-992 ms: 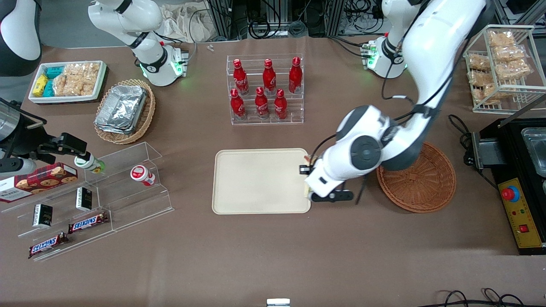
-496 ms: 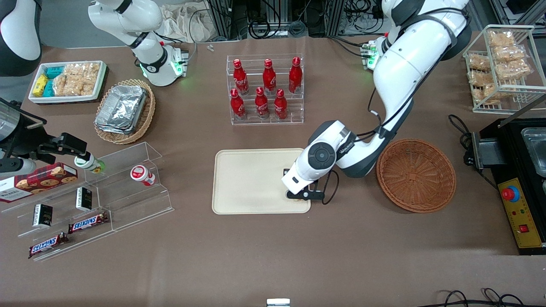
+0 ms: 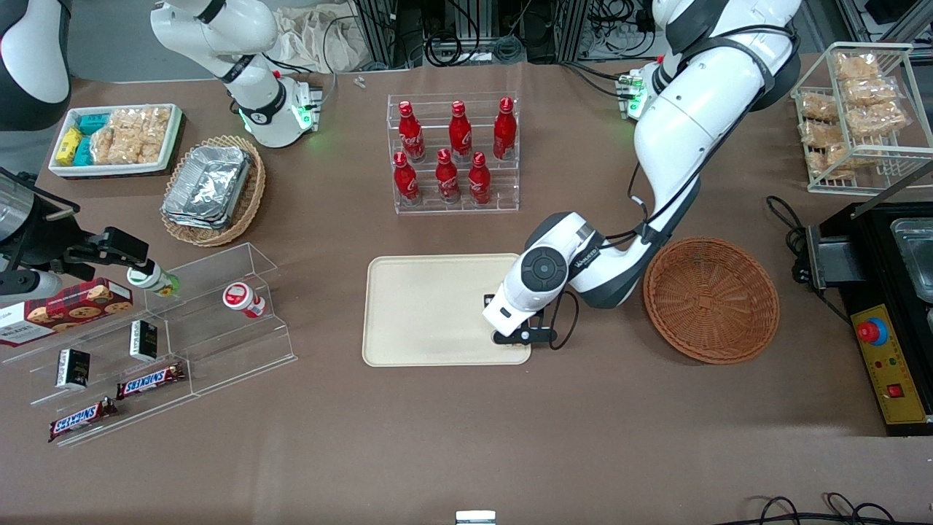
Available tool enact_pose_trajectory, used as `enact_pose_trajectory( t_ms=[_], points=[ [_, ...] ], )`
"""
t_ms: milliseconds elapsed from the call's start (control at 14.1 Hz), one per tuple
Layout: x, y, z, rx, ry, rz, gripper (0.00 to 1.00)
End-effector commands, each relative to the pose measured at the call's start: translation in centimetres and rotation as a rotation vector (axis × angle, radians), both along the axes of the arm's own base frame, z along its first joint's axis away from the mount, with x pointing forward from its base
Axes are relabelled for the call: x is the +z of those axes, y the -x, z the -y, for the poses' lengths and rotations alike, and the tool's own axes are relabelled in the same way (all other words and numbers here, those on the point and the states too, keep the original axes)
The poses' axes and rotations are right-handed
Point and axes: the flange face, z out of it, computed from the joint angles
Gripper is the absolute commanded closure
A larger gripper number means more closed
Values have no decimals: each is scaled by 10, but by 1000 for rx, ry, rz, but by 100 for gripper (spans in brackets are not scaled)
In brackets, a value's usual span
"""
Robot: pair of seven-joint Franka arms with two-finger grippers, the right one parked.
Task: Place sandwich from basket to tray
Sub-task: 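Carry the sandwich over the beige tray and lower it, then open the left gripper to release the sandwich onto the tray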
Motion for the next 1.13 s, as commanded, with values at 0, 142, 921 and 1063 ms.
enact_pose_trajectory(
  t_ms=[0, 142, 921, 1063],
  points=[
    [4, -3, 3, 27, -10, 21, 0],
    [20, -6, 2, 27, -8, 39, 0],
    [213, -46, -125, 197, -136, 124, 0],
    [232, -55, -156, 200, -143, 145, 0]
  ],
)
